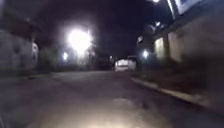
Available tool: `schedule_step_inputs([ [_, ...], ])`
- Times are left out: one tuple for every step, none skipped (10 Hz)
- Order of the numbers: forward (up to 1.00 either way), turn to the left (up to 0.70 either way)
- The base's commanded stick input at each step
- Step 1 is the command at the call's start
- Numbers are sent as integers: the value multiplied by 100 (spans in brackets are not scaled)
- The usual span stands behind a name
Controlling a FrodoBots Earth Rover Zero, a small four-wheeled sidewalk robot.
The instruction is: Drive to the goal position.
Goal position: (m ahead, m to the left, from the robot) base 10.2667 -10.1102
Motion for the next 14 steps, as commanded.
schedule_step_inputs([
  [70,-35],
  [70,0],
  [70,0],
  [70,0],
  [70,0],
  [70,0],
  [70,0],
  [70,0],
  [70,0],
  [70,0],
  [70,0],
  [70,0],
  [70,0],
  [70,0],
])
